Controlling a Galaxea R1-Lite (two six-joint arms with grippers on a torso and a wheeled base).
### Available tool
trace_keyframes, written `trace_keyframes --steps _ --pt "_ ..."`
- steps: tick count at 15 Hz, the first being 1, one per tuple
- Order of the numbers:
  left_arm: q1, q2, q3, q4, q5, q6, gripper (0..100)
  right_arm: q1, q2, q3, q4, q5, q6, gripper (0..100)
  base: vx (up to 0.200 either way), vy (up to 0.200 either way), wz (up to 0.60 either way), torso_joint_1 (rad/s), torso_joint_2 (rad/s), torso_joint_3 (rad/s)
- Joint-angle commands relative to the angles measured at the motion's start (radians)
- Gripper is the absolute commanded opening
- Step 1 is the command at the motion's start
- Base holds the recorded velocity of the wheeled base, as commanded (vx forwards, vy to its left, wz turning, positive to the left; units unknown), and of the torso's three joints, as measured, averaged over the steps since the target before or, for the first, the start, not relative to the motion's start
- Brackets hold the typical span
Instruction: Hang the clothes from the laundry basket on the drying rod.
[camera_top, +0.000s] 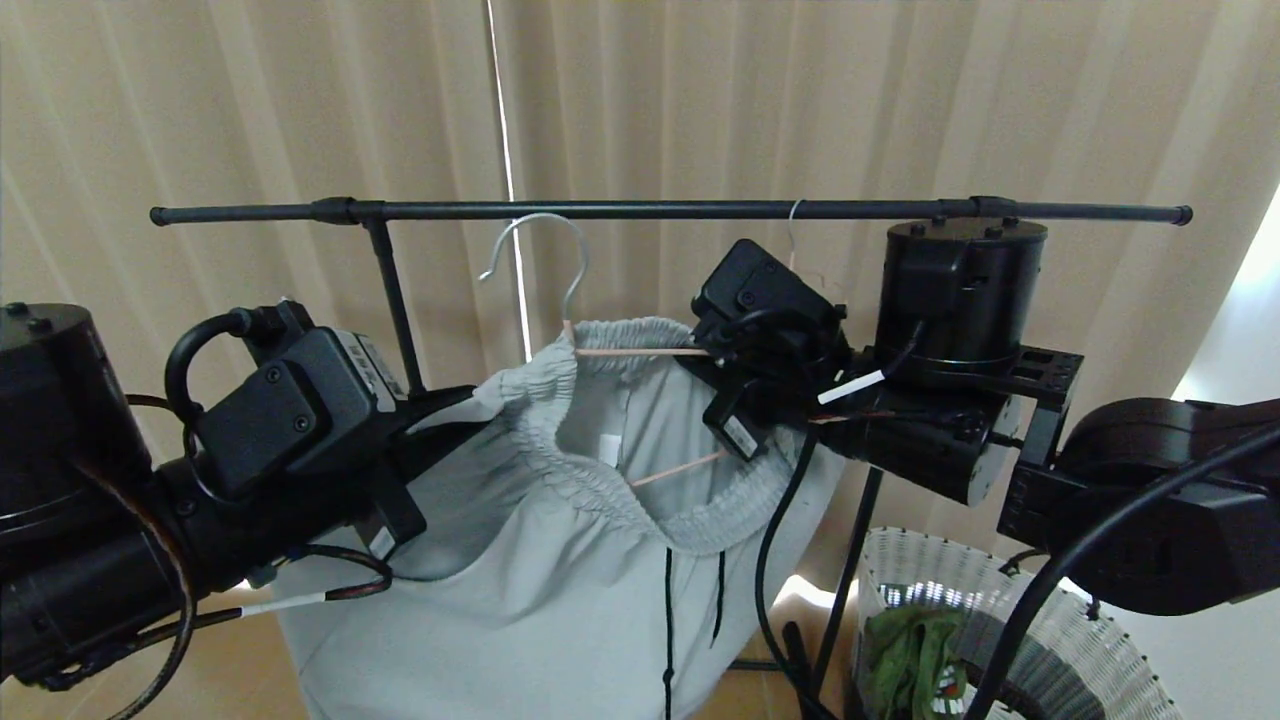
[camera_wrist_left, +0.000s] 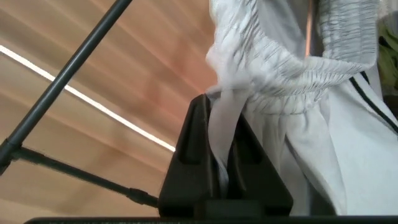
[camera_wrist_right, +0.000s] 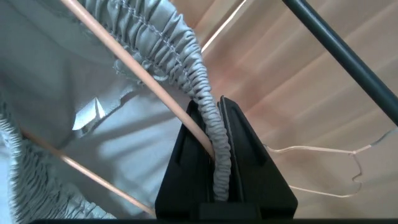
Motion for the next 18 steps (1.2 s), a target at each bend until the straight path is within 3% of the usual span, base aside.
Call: trace_keyframes --steps 1,4,10,16,18 --pt "-0.001 -0.017 0.003 0.002 -0.002 -0.016 100 0.003 -0.023 0.012 -0.001 0.006 0.0 0 0.0 0.0 0.0 0.0 0.0 0.0" --pt "-0.002 -0.029 0.025 -0.001 -0.005 -0.05 100 -0.003 -0.058 0.045 -0.001 -0.003 0.0 0 0.0 0.0 0.0 0.0 0.0 0.0" --pt "0.002 -0.178 0.129 0.002 -0.002 -0.168 100 -0.135 -0.229 0.165 -0.001 -0.066 0.003 0 0.0 0.0 0.0 0.0 0.0 0.0" --pt "0.12 -0.183 0.243 -0.001 -0.002 -0.171 100 -0.196 -0.342 0.173 0.0 -0.062 0.007 0 0.0 0.0 0.0 0.0 0.0 0.0" --pt "0.122 -0.181 0.259 -0.001 -0.002 -0.171 100 -0.198 -0.35 0.173 0.0 -0.062 0.047 0 0.0 0.0 0.0 0.0 0.0 0.0"
